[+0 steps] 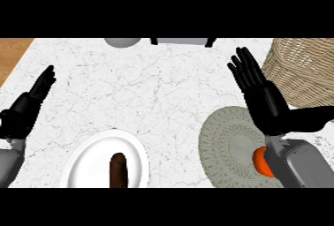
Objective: Pick the squash from the placemat and place it in the basket
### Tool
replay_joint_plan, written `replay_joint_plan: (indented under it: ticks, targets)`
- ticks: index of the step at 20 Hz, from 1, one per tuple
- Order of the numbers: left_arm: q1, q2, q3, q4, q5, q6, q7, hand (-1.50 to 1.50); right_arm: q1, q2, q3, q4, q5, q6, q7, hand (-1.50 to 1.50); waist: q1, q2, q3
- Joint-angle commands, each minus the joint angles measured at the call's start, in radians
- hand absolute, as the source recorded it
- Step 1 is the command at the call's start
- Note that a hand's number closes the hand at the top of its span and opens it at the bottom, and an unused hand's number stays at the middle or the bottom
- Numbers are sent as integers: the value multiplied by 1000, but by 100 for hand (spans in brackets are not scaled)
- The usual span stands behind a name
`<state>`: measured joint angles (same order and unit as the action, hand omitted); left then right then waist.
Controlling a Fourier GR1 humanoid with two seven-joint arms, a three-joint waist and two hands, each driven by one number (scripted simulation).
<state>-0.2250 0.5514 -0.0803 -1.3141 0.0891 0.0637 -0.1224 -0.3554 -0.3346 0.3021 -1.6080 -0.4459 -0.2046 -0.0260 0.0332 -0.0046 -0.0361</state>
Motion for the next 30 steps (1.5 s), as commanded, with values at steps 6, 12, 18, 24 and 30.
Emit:
replay_joint_plan:
  ticks: [6,12,18,24,30]
  targets:
    - [10,-104,34,27,113,9,101,0,-127,-91,-86,62,-302,587,-143,150,38,36,46]
    - [47,-138,39,22,167,11,198,0,14,-233,123,-193,143,815,-514,-150,-48,-3,45]
    - [47,-144,43,-64,147,50,295,0,280,-354,39,-399,278,772,-594,-150,-46,-1,37]
    - [61,-118,73,-25,160,11,253,0,175,-570,-103,-459,338,787,-374,-150,-51,-4,34]
    - [30,-142,54,-25,147,20,271,0,41,-698,-289,-392,444,757,-220,-150,-42,2,34]
